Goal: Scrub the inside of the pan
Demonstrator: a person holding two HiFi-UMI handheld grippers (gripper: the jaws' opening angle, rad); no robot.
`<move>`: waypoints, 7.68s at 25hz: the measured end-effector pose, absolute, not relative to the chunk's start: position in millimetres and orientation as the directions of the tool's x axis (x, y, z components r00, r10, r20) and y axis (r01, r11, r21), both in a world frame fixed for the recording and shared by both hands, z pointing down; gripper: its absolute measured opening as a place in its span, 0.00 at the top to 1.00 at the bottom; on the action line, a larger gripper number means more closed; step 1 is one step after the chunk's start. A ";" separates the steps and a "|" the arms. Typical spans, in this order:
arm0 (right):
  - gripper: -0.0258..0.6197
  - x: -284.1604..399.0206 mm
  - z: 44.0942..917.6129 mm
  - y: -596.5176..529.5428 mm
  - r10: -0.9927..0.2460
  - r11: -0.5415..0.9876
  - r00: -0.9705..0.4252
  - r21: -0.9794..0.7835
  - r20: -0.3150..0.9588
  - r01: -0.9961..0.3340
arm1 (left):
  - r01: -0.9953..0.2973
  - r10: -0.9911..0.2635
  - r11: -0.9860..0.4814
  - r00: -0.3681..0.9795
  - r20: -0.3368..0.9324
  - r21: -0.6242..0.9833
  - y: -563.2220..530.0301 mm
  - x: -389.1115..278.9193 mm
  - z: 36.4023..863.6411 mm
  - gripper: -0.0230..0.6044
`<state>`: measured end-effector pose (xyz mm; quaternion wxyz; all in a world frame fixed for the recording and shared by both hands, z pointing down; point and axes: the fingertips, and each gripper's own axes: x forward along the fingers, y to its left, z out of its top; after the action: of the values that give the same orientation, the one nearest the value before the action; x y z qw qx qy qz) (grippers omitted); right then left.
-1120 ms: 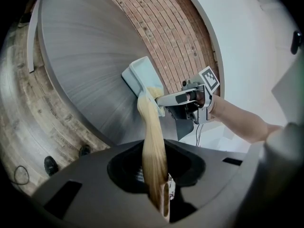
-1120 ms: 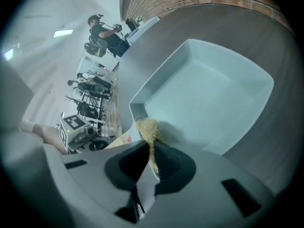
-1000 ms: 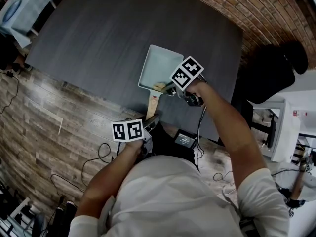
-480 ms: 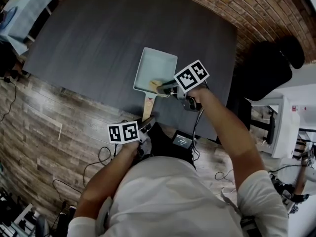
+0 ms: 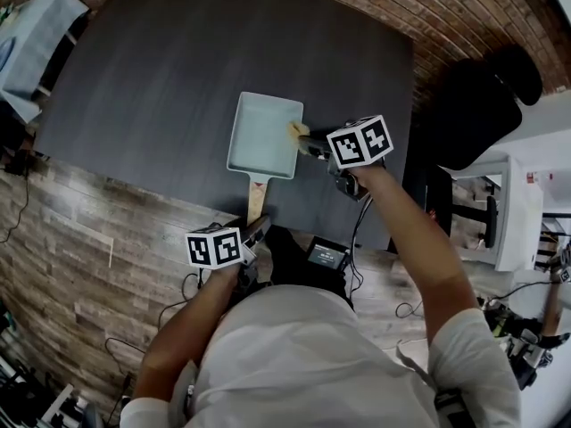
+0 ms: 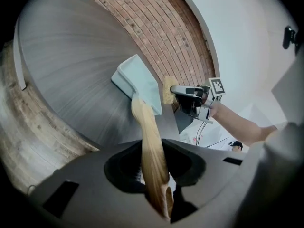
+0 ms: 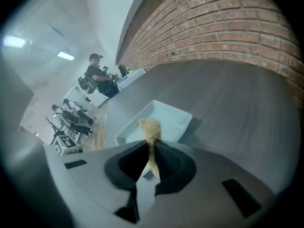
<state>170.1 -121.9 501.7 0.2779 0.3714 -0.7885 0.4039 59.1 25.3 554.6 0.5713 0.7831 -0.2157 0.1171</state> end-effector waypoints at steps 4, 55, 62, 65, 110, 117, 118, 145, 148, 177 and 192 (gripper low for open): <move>0.90 209.8 518.2 -145.6 -0.426 0.340 -0.380 -0.244 0.821 -0.908 | -0.474 -0.201 -0.278 0.879 0.432 0.835 18.1 60.3 553.9 0.77; 0.90 174.5 562.9 -76.4 -0.236 0.609 -0.295 -0.096 0.926 -0.787 | -0.460 -0.059 -0.295 0.884 0.465 0.838 32.1 67.8 557.3 0.82; 0.90 168.6 564.1 -53.8 -0.212 0.637 -0.304 -0.105 0.929 -0.764 | -0.459 -0.065 -0.280 0.885 0.460 0.843 33.7 73.5 557.7 0.82; 0.90 163.9 565.1 -40.9 -0.205 0.639 -0.317 -0.119 0.926 -0.760 | -0.459 -0.075 -0.269 0.887 0.457 0.847 34.1 74.0 558.0 0.82; 0.90 182.4 560.3 -0.8 -0.225 0.620 -0.208 -0.025 0.952 -0.784 | -0.376 -0.004 -0.269 0.921 0.389 0.887 49.0 42.2 555.0 0.84; 0.90 221.4 544.6 -22.1 -0.227 0.577 -0.197 -0.031 0.954 -0.816 | -0.311 0.155 -0.341 0.912 0.379 0.887 62.6 13.6 554.1 0.84; 0.90 225.6 542.9 -24.3 -0.221 0.578 -0.197 -0.035 0.955 -0.815 | -0.304 0.174 -0.346 0.909 0.379 0.888 64.6 10.2 553.8 0.84; 0.90 222.7 557.8 -9.6 0.399 0.418 -0.525 -0.658 0.752 -0.626 | -0.128 0.553 -0.485 0.722 0.416 0.865 65.9 -50.9 555.1 0.85; 0.90 217.6 554.7 -18.5 0.418 0.414 -0.545 -0.686 0.727 -0.598 | -0.122 0.570 -0.501 0.698 0.433 0.857 64.0 -51.7 555.6 0.85; 0.90 174.2 546.4 -120.6 0.109 0.347 -0.698 -0.685 0.708 -0.640 | -0.112 0.591 -0.588 0.617 0.520 0.801 67.1 -51.1 559.1 0.83; 0.90 149.8 537.3 -183.5 -0.141 0.578 -0.470 -0.313 0.871 -0.754 | -0.143 0.534 -0.563 0.689 0.490 0.814 75.0 -25.8 557.2 0.83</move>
<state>149.8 -183.5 537.3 0.4272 0.2873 -0.7789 0.3582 -25.8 75.0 557.2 0.4512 0.8006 0.1221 0.3750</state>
